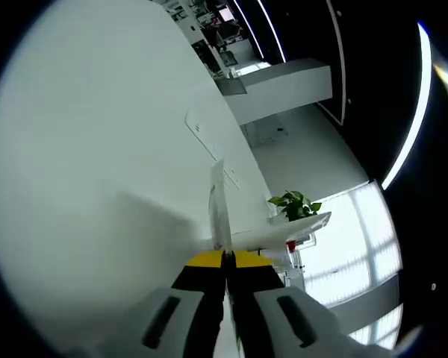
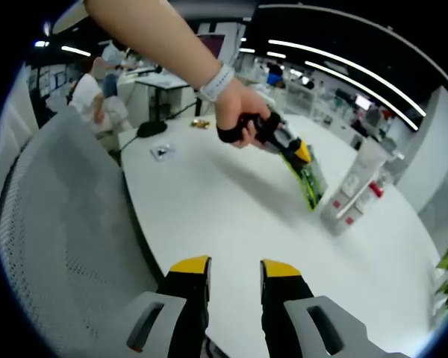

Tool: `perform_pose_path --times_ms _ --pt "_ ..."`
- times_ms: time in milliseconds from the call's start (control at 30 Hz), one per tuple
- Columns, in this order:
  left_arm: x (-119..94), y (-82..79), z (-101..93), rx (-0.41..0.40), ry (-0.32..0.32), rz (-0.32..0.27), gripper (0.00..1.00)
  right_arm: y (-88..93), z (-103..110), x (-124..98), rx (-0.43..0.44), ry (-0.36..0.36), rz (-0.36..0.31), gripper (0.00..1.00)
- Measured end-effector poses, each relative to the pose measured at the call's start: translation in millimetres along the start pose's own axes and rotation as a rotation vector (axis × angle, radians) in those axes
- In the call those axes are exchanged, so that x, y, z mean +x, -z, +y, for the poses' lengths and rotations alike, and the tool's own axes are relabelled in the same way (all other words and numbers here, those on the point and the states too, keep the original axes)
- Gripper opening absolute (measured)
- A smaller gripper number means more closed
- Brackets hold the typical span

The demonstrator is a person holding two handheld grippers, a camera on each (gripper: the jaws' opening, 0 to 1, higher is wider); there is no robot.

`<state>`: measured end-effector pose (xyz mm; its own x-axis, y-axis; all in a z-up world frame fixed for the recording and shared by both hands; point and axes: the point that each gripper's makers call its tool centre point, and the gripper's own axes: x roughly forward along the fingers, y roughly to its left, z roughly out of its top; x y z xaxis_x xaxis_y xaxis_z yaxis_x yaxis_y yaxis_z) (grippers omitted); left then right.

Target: Arrange the skincare products in the storage area until every visible bottle or jar stands upright without overlapping.

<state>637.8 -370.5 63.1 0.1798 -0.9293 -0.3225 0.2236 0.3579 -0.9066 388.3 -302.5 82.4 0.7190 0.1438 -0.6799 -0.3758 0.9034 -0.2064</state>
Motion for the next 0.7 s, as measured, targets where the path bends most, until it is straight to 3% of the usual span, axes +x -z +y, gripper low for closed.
perform_pose_path --times_ms 167,300,400,533,700 --pt "10 4.7 12.7 0.039 -0.048 0.029 0.00 3.1 -2 1 0.004 0.006 0.012 0.25" --pt "17 0.9 16.4 0.036 -0.053 0.016 0.00 4.4 -2 1 0.008 0.005 0.020 0.26" --pt "22 -1.1 22.2 0.068 -0.094 0.012 0.00 6.6 -1 2 0.006 0.002 0.030 0.25" --pt "26 5.5 26.0 0.062 -0.126 0.043 0.00 8.4 -2 3 0.014 0.008 0.038 0.26" --pt "25 6.8 32.4 0.148 -0.184 0.085 0.03 8.8 -1 3 0.006 0.003 0.044 0.27"
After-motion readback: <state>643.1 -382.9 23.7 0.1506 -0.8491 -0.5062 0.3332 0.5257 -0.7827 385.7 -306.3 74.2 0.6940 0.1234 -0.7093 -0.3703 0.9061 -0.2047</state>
